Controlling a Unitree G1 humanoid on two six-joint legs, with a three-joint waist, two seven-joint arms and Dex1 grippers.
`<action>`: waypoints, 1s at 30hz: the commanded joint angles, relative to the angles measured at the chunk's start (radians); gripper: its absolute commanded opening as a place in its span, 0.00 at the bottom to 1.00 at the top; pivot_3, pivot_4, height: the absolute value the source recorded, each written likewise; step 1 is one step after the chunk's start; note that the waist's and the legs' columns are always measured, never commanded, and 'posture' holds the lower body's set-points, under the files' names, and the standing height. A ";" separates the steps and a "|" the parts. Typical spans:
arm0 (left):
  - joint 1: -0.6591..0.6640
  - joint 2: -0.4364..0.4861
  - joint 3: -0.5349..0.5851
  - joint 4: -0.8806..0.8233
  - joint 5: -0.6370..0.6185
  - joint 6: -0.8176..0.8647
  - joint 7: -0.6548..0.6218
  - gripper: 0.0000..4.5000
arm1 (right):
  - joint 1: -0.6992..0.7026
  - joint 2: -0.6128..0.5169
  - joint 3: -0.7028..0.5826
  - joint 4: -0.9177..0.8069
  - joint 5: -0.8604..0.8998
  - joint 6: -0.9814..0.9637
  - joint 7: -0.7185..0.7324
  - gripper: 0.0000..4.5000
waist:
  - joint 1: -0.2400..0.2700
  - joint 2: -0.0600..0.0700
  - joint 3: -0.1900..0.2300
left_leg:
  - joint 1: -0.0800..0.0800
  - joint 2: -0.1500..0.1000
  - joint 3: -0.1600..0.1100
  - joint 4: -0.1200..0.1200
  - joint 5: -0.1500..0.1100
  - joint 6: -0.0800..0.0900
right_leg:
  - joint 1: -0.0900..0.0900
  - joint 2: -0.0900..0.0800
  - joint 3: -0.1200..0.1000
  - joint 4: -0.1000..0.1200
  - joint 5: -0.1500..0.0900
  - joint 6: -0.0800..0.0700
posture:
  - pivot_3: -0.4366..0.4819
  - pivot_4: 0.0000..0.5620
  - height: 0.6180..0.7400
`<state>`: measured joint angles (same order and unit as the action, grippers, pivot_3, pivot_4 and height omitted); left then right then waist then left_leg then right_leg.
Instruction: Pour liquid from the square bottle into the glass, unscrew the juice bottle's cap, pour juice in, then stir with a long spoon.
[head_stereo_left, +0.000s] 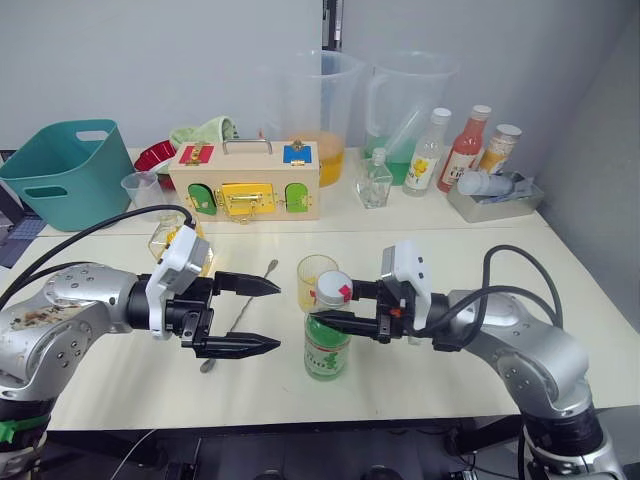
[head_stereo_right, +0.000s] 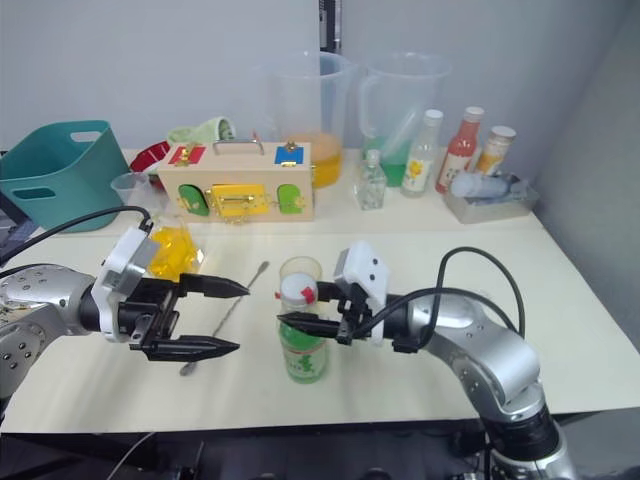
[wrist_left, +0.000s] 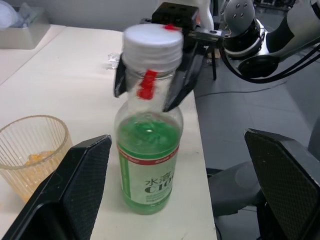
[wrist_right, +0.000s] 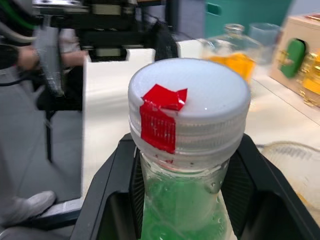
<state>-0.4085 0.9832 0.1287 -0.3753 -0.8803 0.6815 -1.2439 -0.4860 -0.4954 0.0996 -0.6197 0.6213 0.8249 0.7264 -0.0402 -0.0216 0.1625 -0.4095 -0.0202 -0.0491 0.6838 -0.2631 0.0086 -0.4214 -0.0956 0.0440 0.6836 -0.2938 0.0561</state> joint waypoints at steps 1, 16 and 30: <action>-0.031 -0.001 -0.009 0.012 0.022 -0.024 -0.035 1.00 | 0.002 0.015 -0.024 -0.070 0.023 0.002 -0.060 0.34 | -0.001 0.000 0.000 | 0.000 0.000 0.000 0.000 0.000 0.000 | 0.000 0.000 0.000 0.000 0.000 0.000 | 0.48 0.27 1.00; -0.001 -0.002 -0.007 0.026 0.102 -0.047 -0.032 1.00 | -0.019 -0.045 -0.035 -0.030 0.123 0.010 0.026 1.00 | -0.002 0.000 0.000 | 0.001 0.001 0.000 0.000 0.000 0.000 | 0.002 0.001 0.000 -0.001 0.000 0.000 | 0.48 0.27 1.00; -0.044 -0.081 -0.021 -0.005 0.088 0.042 0.146 1.00 | -0.027 -0.324 -0.282 0.100 0.375 0.054 0.287 1.00 | 0.006 0.000 0.000 | 0.001 0.001 -0.001 0.001 0.000 0.001 | 0.004 0.001 0.000 -0.002 0.000 0.000 | 0.48 0.27 1.00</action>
<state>-0.4289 0.8978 0.0994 -0.3608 -0.7847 0.7049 -1.1228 -0.5102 -0.7911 -0.1179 -0.5181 0.9418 0.8664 0.9910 -0.0339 -0.0219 0.1626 -0.4090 -0.0192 -0.0497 0.6857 -0.2635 0.0095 -0.4174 -0.0950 0.0437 0.6817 -0.2938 0.0561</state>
